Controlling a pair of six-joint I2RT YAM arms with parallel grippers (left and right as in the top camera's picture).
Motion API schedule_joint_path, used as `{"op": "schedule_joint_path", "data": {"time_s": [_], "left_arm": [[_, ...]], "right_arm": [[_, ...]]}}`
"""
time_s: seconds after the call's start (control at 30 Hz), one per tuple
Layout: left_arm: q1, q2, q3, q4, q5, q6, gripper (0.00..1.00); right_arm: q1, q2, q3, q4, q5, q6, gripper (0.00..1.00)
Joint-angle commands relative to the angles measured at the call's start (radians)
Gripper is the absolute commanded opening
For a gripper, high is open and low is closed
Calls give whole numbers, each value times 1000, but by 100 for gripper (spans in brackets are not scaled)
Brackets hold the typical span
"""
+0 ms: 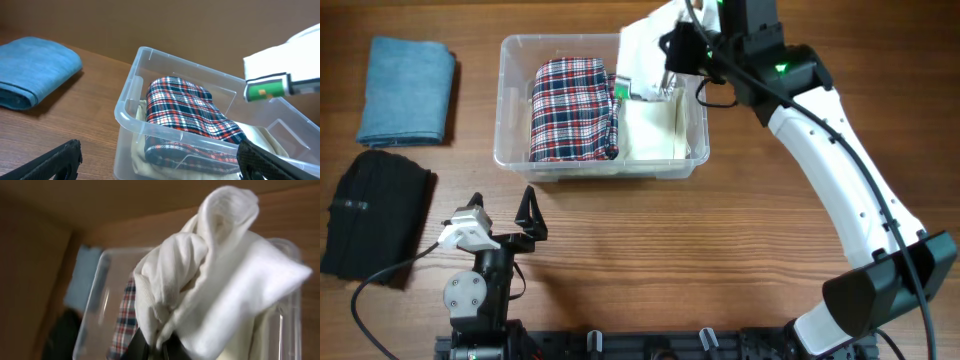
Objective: Pack container
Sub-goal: 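Carry the white cloth into the right side of the box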
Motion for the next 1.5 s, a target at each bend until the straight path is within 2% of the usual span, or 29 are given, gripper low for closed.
{"op": "schedule_joint_path", "data": {"time_s": [0.0,0.1,0.23,0.33,0.43,0.6,0.73,0.97,1.47], "left_arm": [[-5,-7,-8,-1,-6,2,100],[-5,-7,-8,-1,-6,2,100],[-5,-7,-8,-1,-6,2,100],[-5,-7,-8,-1,-6,2,100],[-5,-7,-8,-1,-6,2,100],[-5,-7,-8,-1,-6,2,100],[-5,-7,-8,-1,-6,2,100],[-5,-7,-8,-1,-6,2,100],[-5,-7,-8,-1,-6,2,100]], "right_arm": [[48,-6,23,11,310,325,4],[108,-6,23,-9,546,499,4],[181,-6,23,2,703,511,4],[184,-6,23,40,689,525,4],[185,-6,23,28,688,660,4],[185,7,22,-58,645,992,4],[187,40,21,-64,594,1110,4],[194,130,21,-44,566,1186,4],[200,189,21,-22,623,1210,4]]}}
